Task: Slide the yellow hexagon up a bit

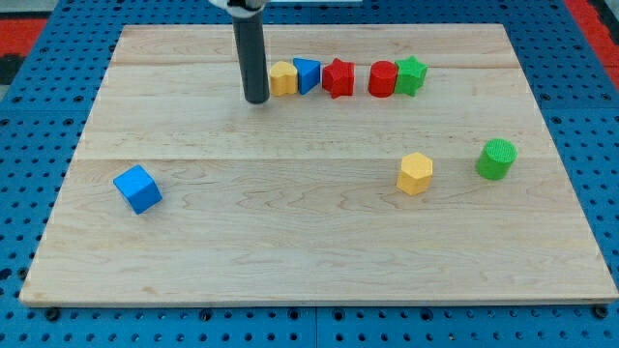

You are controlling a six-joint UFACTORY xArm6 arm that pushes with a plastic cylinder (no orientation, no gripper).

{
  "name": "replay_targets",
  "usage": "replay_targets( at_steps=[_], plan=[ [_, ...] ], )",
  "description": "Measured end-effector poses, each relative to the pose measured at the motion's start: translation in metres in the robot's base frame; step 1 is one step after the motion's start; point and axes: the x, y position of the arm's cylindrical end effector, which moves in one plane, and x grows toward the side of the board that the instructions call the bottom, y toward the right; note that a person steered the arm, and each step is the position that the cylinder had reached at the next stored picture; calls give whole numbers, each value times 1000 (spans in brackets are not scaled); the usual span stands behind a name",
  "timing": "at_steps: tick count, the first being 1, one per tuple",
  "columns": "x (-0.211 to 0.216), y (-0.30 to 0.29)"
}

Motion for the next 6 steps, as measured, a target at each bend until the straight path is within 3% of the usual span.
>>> replay_targets(
  at_steps=[2,4,5,6],
  plan=[
    [99,124],
    [147,184],
    [148,223],
    [106,191]
  ],
)
